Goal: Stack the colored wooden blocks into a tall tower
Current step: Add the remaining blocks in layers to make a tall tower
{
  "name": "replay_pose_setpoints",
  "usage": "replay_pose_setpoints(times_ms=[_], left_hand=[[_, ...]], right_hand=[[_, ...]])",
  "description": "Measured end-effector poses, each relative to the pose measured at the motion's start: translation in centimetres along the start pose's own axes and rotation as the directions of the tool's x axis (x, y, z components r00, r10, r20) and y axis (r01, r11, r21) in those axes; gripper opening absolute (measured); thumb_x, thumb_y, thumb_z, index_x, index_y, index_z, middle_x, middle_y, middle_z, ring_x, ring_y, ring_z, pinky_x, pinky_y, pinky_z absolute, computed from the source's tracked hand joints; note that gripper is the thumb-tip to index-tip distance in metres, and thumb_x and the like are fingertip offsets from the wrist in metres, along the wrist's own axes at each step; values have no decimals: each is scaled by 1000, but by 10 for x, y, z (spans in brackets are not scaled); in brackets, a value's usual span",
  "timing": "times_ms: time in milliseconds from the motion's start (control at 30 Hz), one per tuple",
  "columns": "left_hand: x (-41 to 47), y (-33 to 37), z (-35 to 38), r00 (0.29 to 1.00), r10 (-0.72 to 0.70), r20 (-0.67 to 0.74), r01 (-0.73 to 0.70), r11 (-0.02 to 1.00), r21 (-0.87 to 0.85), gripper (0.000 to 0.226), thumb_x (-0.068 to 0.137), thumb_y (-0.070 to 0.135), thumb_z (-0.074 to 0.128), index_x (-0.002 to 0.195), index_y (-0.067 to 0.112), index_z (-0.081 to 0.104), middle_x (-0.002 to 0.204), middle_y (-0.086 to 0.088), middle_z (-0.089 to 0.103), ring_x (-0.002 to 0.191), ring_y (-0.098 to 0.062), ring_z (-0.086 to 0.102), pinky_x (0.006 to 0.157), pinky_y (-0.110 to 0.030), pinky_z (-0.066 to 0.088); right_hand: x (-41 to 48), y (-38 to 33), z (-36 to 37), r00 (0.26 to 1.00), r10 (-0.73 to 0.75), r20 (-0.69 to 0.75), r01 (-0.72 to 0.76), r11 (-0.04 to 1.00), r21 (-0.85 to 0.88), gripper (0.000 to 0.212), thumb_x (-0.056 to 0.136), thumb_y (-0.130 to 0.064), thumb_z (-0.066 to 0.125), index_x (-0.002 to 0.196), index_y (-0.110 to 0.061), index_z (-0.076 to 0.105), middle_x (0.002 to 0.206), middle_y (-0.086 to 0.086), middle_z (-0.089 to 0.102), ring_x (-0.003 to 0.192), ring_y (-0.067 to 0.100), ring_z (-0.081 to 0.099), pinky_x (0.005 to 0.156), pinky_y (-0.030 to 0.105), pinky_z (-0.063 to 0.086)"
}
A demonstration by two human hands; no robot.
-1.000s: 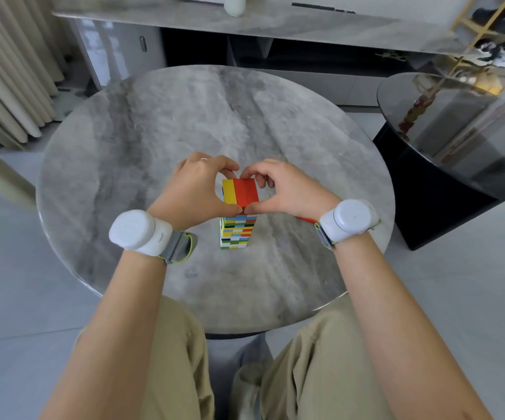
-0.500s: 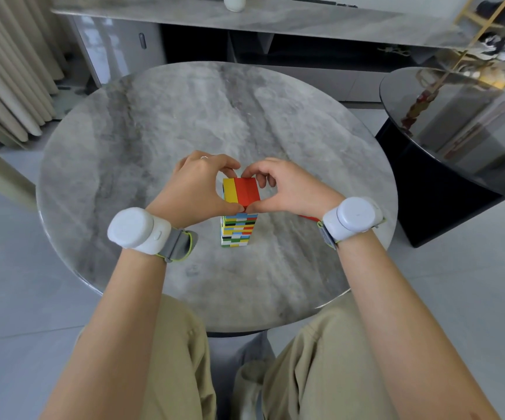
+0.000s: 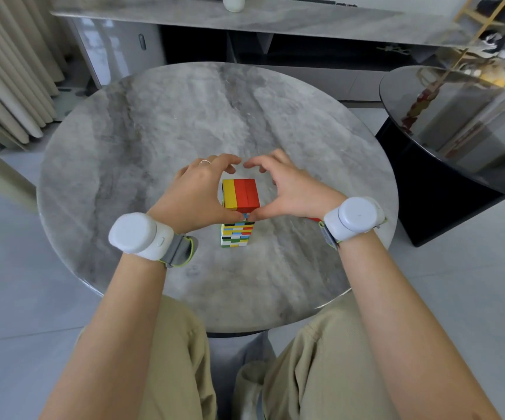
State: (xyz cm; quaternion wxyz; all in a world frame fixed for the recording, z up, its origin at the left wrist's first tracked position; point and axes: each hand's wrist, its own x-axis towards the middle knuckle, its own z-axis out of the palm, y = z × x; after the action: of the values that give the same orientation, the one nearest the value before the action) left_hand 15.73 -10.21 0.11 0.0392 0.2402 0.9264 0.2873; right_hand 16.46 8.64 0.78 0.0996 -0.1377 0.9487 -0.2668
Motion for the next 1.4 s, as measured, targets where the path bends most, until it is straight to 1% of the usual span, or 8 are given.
replay_pose_setpoints(times_ms=[100, 400, 1000, 1100, 1200, 1300, 1367, 1400], left_hand=[[0, -1, 1, 1000, -11, 17, 11, 1000, 9, 88, 62, 42, 80, 137, 25, 36, 124, 9, 57, 118, -16, 49, 107, -44, 34], [2, -1, 2, 1000, -21, -16, 21, 1000, 9, 81, 65, 38, 79, 134, 24, 40, 116, 8, 62, 112, -18, 52, 106, -45, 34], [3, 0, 2, 1000, -17, -19, 17, 1000, 18, 78, 67, 37, 78, 134, 23, 41, 116, 6, 62, 114, -19, 52, 108, -45, 32], [3, -1, 2, 1000, -16, -11, 16, 999, 33, 81, 67, 40, 77, 136, 24, 39, 119, 6, 61, 116, -19, 52, 111, -46, 29], [2, 1, 1, 1000, -18, 9, 17, 998, 55, 91, 65, 45, 77, 141, 25, 31, 132, 8, 52, 129, -16, 43, 117, -51, 14], [1, 12, -4, 999, 12, -33, -11, 999, 34, 97, 62, 55, 75, 142, 23, 30, 142, 4, 43, 138, -14, 31, 120, -47, 3], [1, 26, -5, 992, 67, -104, -70, 997, -28, 88, 67, 53, 70, 140, 20, 35, 143, 0, 42, 139, -16, 29, 121, -41, 5], [2, 30, -4, 988, 89, -129, -99, 992, -72, 79, 72, 47, 70, 138, 19, 38, 141, 0, 43, 138, -16, 30, 120, -36, 10]], right_hand=[[2, 2, 1, 1000, 11, 17, -11, 1000, -4, 82, 60, -44, 83, 130, -29, 45, 115, -11, 32, 101, 6, 42, 104, 45, 36], [5, 2, 3, 1000, 5, 13, -5, 1000, -1, 66, 63, -43, 81, 121, -29, 54, 123, -6, 41, 102, 9, 44, 101, 46, 38], [5, -2, 4, 1000, -9, -15, 8, 999, -52, 59, 67, -40, 78, 119, -26, 54, 125, -7, 45, 104, 10, 49, 100, 43, 39], [4, -3, 4, 1000, -7, 0, 7, 998, -65, 66, 68, -41, 78, 125, -26, 49, 128, -7, 44, 111, 11, 48, 103, 45, 36], [0, -2, 2, 998, 34, 56, -30, 998, -64, 92, 67, -44, 79, 142, -29, 28, 142, -6, 33, 128, 13, 38, 111, 52, 22], [-10, 7, -11, 999, 48, 3, -48, 996, 80, 93, 74, -31, 76, 147, -26, 18, 146, 1, 29, 132, 12, 32, 111, 37, 20], [-16, 19, -21, 994, 27, -108, -5, 980, 197, 79, 80, -14, 70, 145, -19, 25, 140, 9, 35, 125, 10, 36, 111, 28, 26], [-16, 27, -24, 987, 25, -161, 13, 973, 231, 70, 82, -6, 66, 142, -15, 31, 136, 12, 39, 122, 9, 37, 107, 18, 28]])
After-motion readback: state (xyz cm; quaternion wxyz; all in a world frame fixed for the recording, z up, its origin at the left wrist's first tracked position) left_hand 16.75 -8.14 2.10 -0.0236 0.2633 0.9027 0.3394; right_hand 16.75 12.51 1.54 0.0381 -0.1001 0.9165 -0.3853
